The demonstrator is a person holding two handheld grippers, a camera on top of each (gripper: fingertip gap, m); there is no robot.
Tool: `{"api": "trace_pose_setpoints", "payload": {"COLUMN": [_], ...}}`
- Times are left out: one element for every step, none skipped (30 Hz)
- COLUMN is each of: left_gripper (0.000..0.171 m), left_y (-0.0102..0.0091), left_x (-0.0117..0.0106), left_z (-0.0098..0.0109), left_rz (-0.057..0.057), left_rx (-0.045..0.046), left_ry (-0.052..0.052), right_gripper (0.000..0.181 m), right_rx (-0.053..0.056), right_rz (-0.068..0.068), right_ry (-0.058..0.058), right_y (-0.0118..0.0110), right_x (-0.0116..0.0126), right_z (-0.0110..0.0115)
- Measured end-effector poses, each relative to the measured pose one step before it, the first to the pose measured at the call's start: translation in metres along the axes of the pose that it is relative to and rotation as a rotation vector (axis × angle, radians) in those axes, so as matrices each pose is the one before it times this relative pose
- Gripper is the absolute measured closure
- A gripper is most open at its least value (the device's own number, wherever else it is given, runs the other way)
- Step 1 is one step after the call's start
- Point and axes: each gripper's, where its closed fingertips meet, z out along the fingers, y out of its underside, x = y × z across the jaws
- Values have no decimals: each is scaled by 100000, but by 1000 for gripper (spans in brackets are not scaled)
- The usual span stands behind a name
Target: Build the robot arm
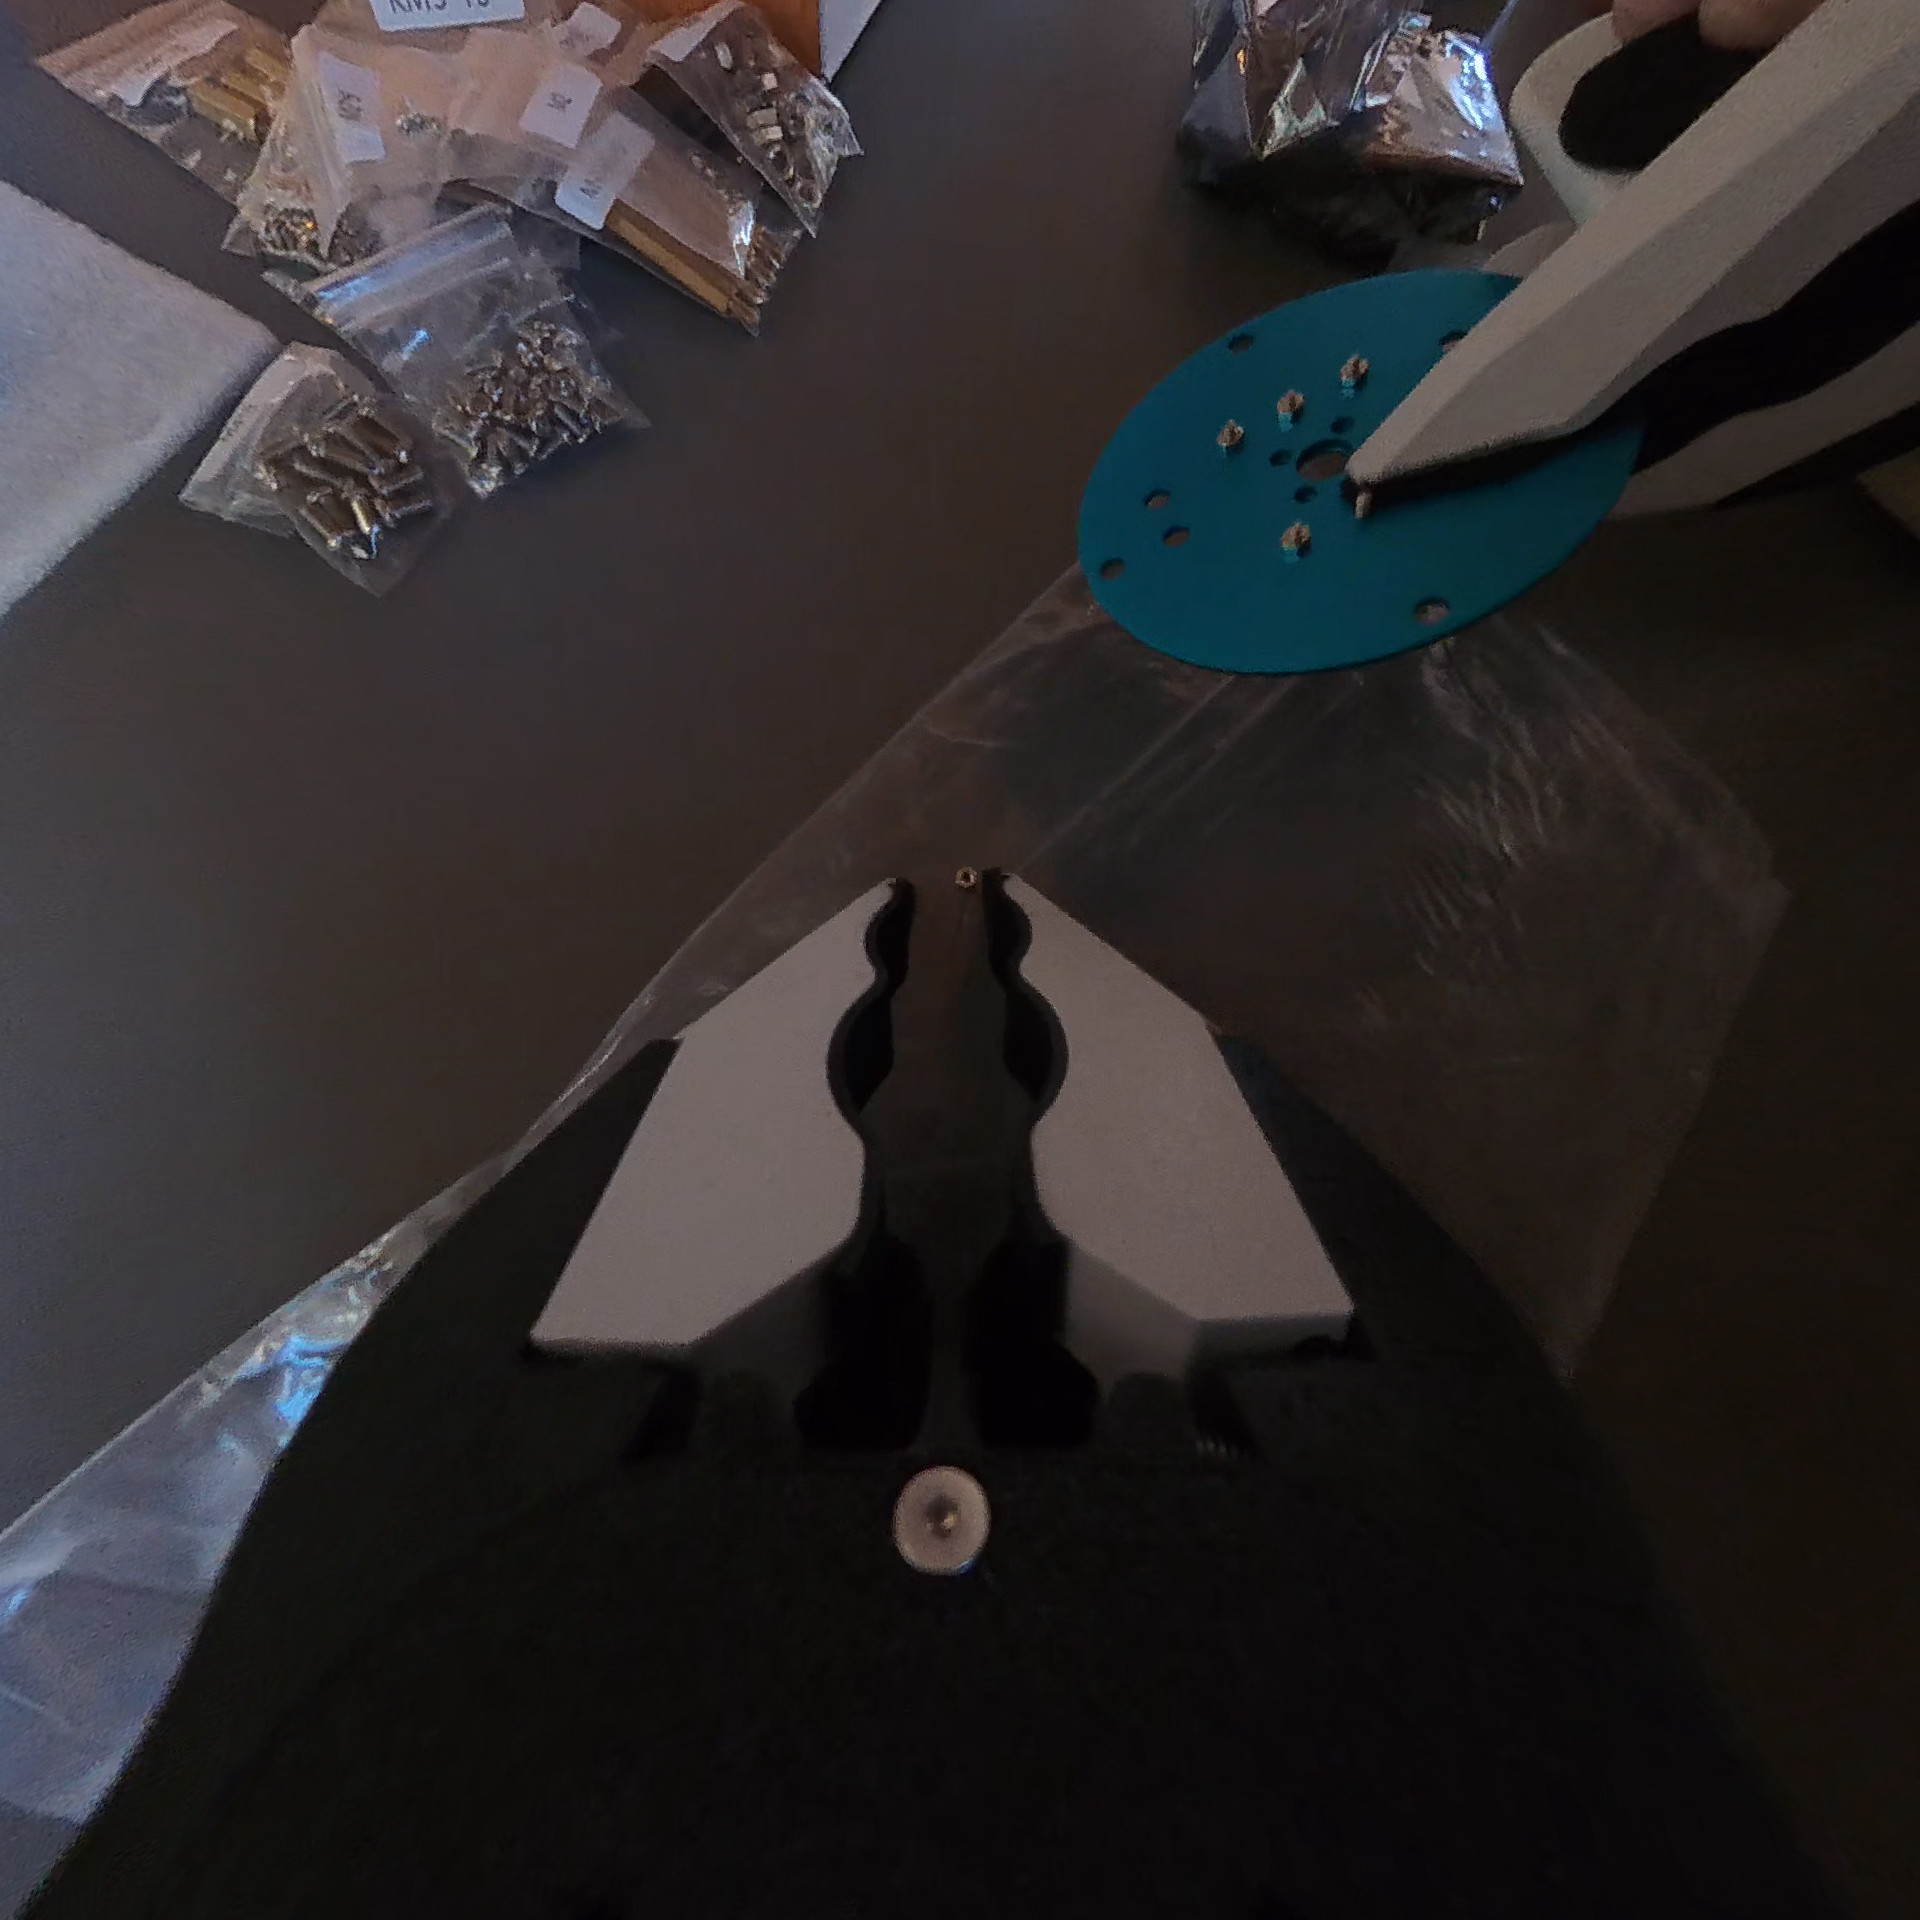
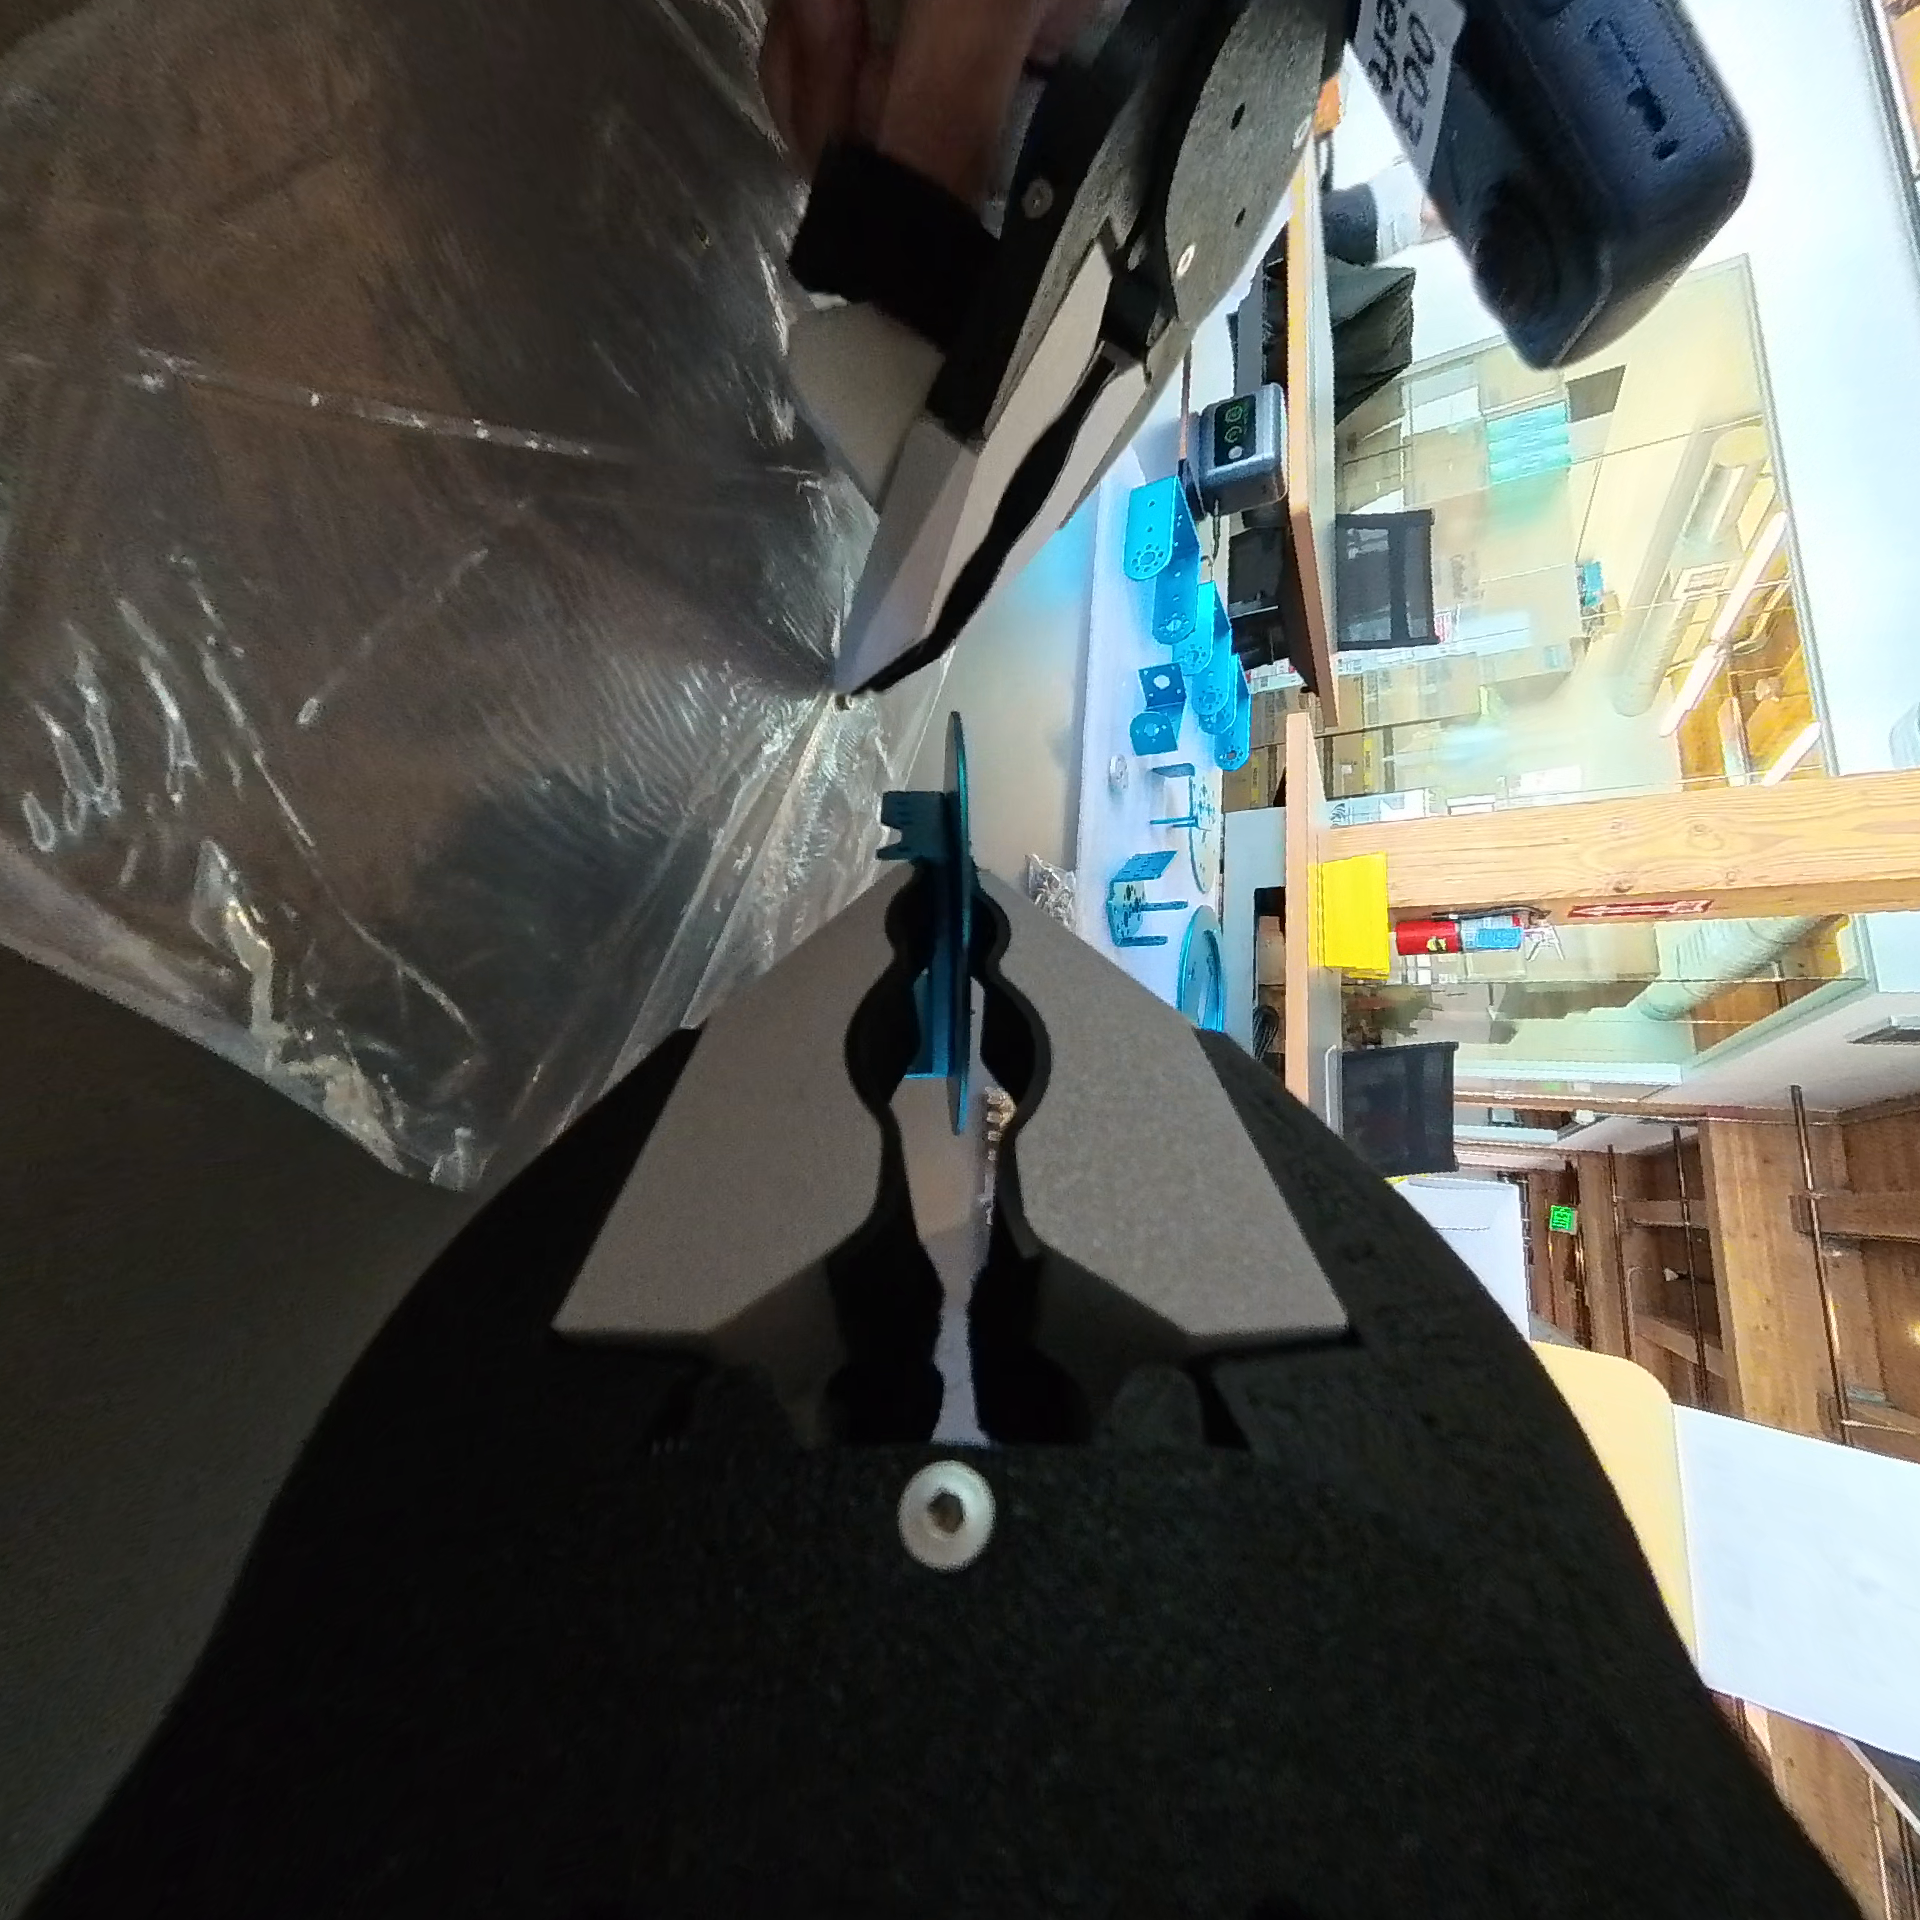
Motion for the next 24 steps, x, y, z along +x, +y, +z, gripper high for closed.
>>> {"api": "trace_pose_setpoints", "payload": {"left_gripper": [160,161,161,162,164,166,169,169,169,169,169,169,169,169,169,169,169,169,169,170,170,170,170,170], "left_y": [-41,-57,-58,-60,-44,-21,-38,-46,-38,13,34,13,15,4,9,18,2,-121,-345,-508,-582,-618,-750,-877], "left_x": [53,67,73,59,28,44,128,151,123,91,29,3,11,3,7,-56,-54,-19,88,196,286,342,401,391], "left_z": [117,120,117,100,80,64,74,79,53,2,-7,-11,-16,-17,-29,-45,-75,-119,-227,-344,-363,-352,-357,-364], "left_rz": [1490,1712,1703,1572,1415,1308,969,409,86,259,483,469,472,633,882,785,397,270,570,918,1179,1404,1355,856], "left_rx": [-88,-237,-369,-405,-486,-475,-234,106,106,-95,-106,29,52,17,117,177,184,709,1891,2493,2210,2141,2451,2721], "left_ry": [-66,-125,-258,-333,-458,-348,181,488,367,126,-184,-298,-156,-75,-259,-590,-331,86,424,616,675,808,910,677], "right_gripper": [178,178,178,178,178,178,178,178,178,178,178,178,178,178,178,178,178,178,178,179,179,178,178,179], "right_rx": [-161,-152,-132,70,104,-145,-273,-68,23,-157,-312,-190,0,-37,-35,48,-216,-230,-199,-240,-195,-164,-252,85], "right_rz": [63,253,322,255,351,358,333,38,-201,-191,-85,-76,75,155,116,130,55,-131,-337,-577,-869,-1450,-2149,-2732], "right_ry": [-189,-371,-238,-68,-142,-490,-487,-164,26,-170,-94,136,178,73,245,14,-40,110,-54,109,449,621,1847,2537], "right_y": [10,27,64,26,31,48,48,52,26,44,65,60,26,57,46,13,24,-5,25,23,19,-32,-56,-118], "right_x": [-4,-60,-26,-3,-10,-64,-76,-48,-46,-61,-26,64,56,56,60,35,-22,16,-52,-86,86,-26,110,144], "right_z": [7,34,23,6,23,33,32,39,41,38,46,21,-14,7,-11,-93,11,-55,89,181,-65,82,78,66]}}
